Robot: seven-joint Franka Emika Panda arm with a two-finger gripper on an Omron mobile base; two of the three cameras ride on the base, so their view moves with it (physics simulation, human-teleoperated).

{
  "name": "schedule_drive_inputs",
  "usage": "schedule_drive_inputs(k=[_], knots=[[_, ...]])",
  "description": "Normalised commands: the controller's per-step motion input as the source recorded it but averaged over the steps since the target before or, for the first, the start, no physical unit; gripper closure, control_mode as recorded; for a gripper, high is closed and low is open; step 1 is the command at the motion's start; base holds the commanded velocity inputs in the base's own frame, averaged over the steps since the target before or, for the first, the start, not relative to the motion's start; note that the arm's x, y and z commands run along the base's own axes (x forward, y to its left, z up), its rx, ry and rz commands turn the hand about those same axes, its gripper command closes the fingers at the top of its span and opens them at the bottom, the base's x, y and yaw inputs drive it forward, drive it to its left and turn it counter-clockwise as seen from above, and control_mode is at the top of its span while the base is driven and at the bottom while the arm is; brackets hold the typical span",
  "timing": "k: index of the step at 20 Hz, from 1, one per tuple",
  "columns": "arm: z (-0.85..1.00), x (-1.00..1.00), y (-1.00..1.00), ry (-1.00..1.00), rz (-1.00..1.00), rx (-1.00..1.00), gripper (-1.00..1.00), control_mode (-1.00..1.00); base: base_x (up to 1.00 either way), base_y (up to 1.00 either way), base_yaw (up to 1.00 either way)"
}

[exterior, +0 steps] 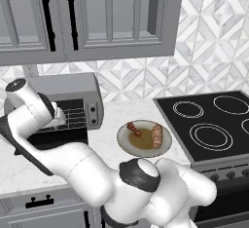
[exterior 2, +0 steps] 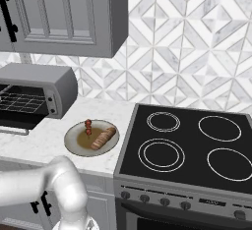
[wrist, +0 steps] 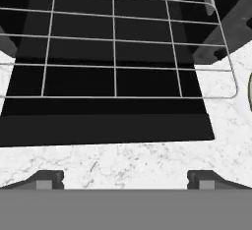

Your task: Pick up the kebab skewer and baguette bread, and place them inside the toaster oven. Close the toaster oven door and start by setting the timer.

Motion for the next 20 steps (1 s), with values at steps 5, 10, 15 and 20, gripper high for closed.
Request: schedule_drive_inputs(k=[5, 10, 15, 20], knots=[[0.01, -0.06, -1.00, 0.15, 0.00, 0.01, -1.00, -1.00, 0.00, 0.00, 0.00], [0.00, -0.05, -1.00, 0.15, 0.00, 0.00, -1.00, -1.00, 0.00, 0.00, 0.00], [-0.01, -0.15, -1.00, 0.20, 0.00, 0.00, -1.00, -1.00, 0.00, 0.00, 0.00], [0.00, -0.45, -1.00, 0.06, 0.00, 0.00, -1.00, -1.00, 0.00, 0.00, 0.00]])
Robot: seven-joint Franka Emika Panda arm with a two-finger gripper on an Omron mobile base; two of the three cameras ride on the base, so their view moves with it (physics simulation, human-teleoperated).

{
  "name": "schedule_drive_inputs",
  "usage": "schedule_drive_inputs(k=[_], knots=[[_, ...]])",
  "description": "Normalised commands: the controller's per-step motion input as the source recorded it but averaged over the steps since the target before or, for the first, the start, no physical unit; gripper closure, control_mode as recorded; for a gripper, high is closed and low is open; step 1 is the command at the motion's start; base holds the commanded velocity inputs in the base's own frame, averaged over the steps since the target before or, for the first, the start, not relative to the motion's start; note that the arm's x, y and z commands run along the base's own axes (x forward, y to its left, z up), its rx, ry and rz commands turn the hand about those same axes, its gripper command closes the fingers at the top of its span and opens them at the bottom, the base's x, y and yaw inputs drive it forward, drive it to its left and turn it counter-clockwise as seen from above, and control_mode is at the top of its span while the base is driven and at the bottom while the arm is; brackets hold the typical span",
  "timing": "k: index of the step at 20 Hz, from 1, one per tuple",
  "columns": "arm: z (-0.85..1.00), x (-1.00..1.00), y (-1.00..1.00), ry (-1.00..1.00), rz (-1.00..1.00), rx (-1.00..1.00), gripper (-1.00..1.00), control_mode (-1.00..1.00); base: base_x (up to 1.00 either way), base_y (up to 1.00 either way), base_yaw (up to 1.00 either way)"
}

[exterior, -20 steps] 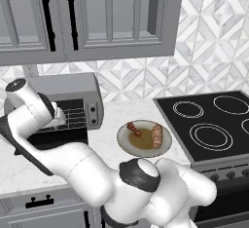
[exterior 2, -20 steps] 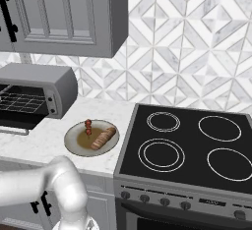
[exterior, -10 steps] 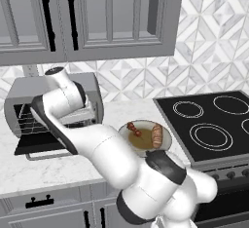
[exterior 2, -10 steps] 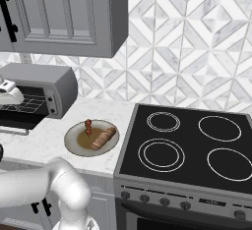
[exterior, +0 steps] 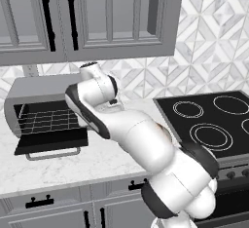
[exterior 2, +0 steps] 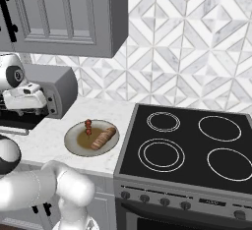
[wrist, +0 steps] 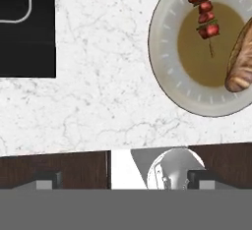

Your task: Pick up the kebab skewer and baguette bread, and place them inside the toaster oven. Close the toaster oven door and start by setting the timer.

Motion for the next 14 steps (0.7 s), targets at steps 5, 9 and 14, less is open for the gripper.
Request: schedule_drive_inputs(k=[5, 9, 14], knots=[[0.00, -0.44, -1.00, 0.00, 0.00, 0.00, -1.00, -1.00, 0.00, 0.00, 0.00], [-0.02, 0.08, -0.99, 0.06, 0.00, 0.00, -1.00, -1.00, 0.00, 0.00, 0.00], [-0.24, 0.09, -0.79, 0.05, 0.10, 0.00, -1.00, -1.00, 0.00, 0.00, 0.00]])
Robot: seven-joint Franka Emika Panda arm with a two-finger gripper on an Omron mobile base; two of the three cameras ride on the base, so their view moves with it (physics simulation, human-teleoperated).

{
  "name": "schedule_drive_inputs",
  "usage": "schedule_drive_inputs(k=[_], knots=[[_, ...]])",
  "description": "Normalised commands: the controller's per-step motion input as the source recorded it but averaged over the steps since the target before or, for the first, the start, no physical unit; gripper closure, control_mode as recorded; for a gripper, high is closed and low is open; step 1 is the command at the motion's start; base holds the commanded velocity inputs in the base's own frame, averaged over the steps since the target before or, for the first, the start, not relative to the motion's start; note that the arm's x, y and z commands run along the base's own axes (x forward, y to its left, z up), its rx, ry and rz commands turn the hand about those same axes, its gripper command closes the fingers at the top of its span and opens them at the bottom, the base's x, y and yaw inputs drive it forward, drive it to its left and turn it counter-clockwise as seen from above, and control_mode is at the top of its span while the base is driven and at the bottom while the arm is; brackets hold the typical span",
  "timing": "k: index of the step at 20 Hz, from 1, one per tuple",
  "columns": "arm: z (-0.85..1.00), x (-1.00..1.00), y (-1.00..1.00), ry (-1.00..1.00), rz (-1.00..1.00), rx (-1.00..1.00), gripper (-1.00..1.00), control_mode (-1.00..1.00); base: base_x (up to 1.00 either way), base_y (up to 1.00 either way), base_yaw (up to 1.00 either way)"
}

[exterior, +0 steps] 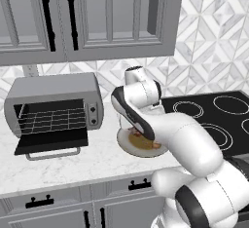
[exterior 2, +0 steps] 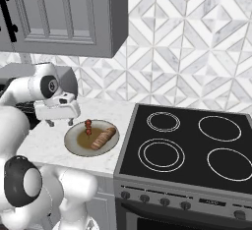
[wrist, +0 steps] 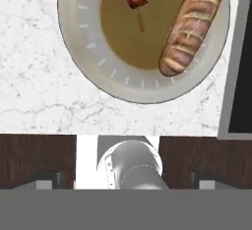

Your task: Pick up the kebab skewer and baguette bread, and place them inside the toaster oven. Close the toaster oven door and start by setting the timer.

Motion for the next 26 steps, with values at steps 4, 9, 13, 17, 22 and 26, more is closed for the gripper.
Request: schedule_drive_inputs(k=[4, 9, 13, 17, 22, 26], knots=[[-0.31, 0.08, -0.16, 0.13, 0.17, -0.04, -1.00, -1.00, 0.00, 0.00, 0.00], [-0.28, 0.24, -0.09, 0.10, 0.16, -0.01, -1.00, -1.00, 0.00, 0.00, 0.00], [-0.12, 0.30, -0.13, 0.01, 0.10, 0.00, -1.00, -1.00, 0.00, 0.00, 0.00], [-0.32, 0.43, -0.06, 0.00, 0.06, 0.04, -1.00, -1.00, 0.00, 0.00, 0.00], [-0.35, 0.40, -0.17, 0.00, 0.04, 0.06, -1.00, -1.00, 0.00, 0.00, 0.00], [-0.27, 0.27, -0.19, 0.03, 0.00, 0.03, -1.00, -1.00, 0.00, 0.00, 0.00]])
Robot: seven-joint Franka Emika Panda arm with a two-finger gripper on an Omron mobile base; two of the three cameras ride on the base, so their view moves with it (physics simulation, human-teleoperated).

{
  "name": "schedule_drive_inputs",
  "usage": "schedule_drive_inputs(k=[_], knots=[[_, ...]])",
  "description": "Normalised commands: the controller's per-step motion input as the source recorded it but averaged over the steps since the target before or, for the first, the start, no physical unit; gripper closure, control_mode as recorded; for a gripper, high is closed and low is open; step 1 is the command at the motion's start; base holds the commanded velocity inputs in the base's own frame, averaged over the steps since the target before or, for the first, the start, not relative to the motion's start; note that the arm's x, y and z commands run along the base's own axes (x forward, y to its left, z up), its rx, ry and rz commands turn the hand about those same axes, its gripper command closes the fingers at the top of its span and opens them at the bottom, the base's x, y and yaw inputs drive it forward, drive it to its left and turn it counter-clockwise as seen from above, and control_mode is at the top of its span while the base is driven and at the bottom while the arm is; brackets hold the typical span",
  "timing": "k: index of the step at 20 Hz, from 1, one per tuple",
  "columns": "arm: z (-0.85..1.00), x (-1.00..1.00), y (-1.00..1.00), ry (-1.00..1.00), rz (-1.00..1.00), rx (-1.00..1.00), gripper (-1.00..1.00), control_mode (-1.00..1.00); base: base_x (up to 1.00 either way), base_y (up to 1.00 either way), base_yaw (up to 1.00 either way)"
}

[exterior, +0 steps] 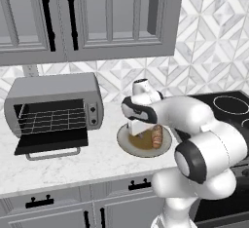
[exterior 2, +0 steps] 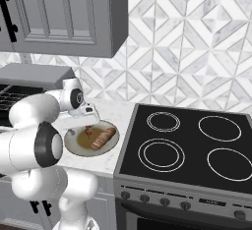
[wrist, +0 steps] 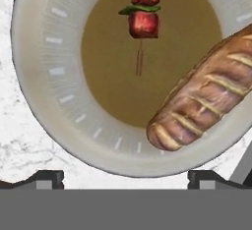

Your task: Pick up the kebab skewer and baguette bread, and place them inside the toaster oven. Close the toaster oven door and start by setting the timer.

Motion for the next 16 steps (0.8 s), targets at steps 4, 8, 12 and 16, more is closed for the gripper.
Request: schedule_drive_inputs(k=[4, 8, 12, 16], knots=[[-0.30, 0.31, 0.34, 0.04, 0.00, 0.00, -1.00, -1.00, 0.00, 0.00, 0.00], [-0.26, 0.26, 0.00, 0.02, 0.00, 0.00, -1.00, -1.00, 0.00, 0.00, 0.00], [-0.26, 0.35, 0.00, 0.03, 0.00, 0.00, -1.00, -1.00, 0.00, 0.00, 0.00], [-0.32, 0.47, 0.00, 0.05, 0.00, 0.02, -1.00, -1.00, 0.00, 0.00, 0.00]])
